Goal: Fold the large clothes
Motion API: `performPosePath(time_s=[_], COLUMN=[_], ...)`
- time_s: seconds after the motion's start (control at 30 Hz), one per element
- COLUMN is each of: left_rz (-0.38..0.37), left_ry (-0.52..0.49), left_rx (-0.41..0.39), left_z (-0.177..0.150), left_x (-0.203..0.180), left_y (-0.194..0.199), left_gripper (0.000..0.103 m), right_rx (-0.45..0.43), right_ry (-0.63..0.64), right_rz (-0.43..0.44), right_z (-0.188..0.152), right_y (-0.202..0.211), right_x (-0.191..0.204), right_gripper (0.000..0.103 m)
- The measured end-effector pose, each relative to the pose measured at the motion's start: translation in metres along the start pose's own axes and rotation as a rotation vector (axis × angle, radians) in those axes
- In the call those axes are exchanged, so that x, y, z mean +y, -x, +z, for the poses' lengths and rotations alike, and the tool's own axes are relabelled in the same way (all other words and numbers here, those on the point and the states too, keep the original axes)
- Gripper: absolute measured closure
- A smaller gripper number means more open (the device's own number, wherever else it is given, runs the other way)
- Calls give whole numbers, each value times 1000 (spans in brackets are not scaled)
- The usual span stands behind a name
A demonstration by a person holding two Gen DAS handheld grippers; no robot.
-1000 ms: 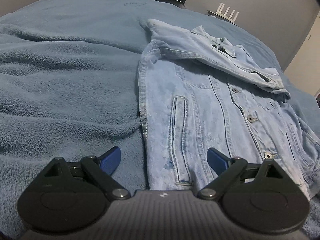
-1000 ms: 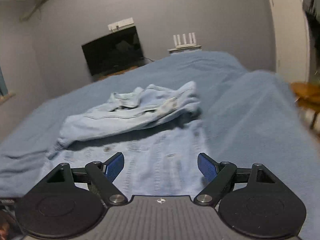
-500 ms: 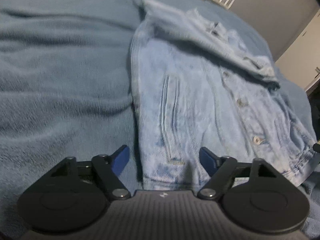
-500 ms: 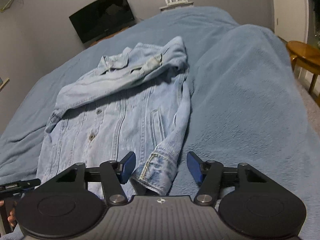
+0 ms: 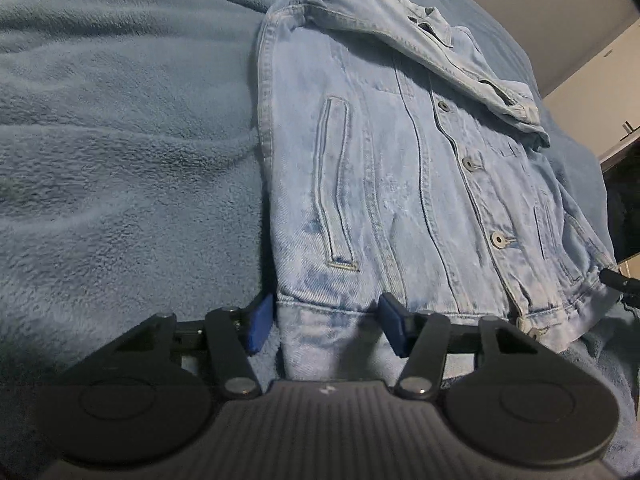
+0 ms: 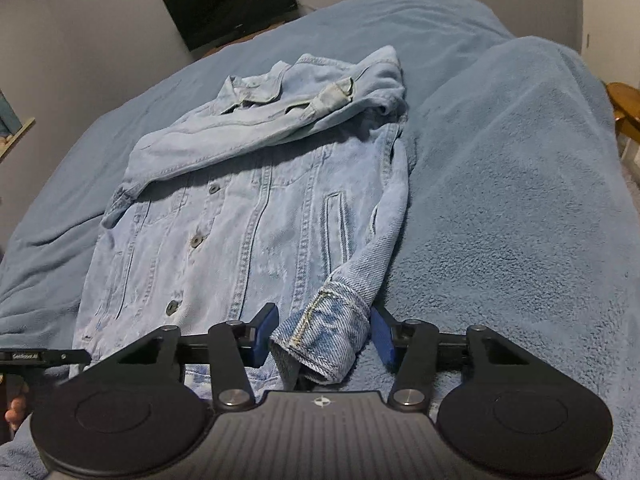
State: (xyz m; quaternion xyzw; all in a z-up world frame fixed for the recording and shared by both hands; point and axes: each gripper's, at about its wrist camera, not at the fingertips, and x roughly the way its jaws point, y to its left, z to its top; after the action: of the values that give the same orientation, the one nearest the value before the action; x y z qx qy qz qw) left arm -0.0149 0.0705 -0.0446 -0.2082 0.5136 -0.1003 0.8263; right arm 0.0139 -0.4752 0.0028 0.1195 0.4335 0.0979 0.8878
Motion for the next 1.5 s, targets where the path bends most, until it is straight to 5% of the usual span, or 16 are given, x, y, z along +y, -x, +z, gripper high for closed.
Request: performPosePath(time_s=[0.47, 0.67, 0.73, 0.77, 0.9, 1.0, 1.1, 1.27, 1.5], left_rz=[47, 47, 4, -40, -214, -278, -240, -130, -87], left_ry=[-56, -69, -49, -29, 22, 31, -14, -35, -16], left_rx=[12, -15, -39, -58, -130, -161, -151, -60, -7], left_z=[-1, -1, 0, 1, 10, 15, 13, 11, 17], left_x=[-9, -9, -6, -3, 7, 10, 6, 10, 7], left_y=[-10, -4, 4, 11, 43, 61, 61, 38, 28], left_gripper=[55, 73, 81, 93, 94, 95, 95, 95, 90], right_rx=[62, 14, -18, -35, -113, -156, -165, -76, -9], right_ry=[69, 92, 51, 30, -42, -118, -150, -141, -90], right_rz=[24, -8, 27, 47, 142, 234, 259, 180, 130], right_z=[1, -5, -7, -8, -10, -4, 3, 1, -2], right_y=[-23, -17, -11, -7, 16, 37, 47, 31, 22], right_x=[13, 7, 2, -2, -11, -21, -32, -42, -41], right_gripper=[45, 73, 78, 80, 84, 85, 85, 85, 75])
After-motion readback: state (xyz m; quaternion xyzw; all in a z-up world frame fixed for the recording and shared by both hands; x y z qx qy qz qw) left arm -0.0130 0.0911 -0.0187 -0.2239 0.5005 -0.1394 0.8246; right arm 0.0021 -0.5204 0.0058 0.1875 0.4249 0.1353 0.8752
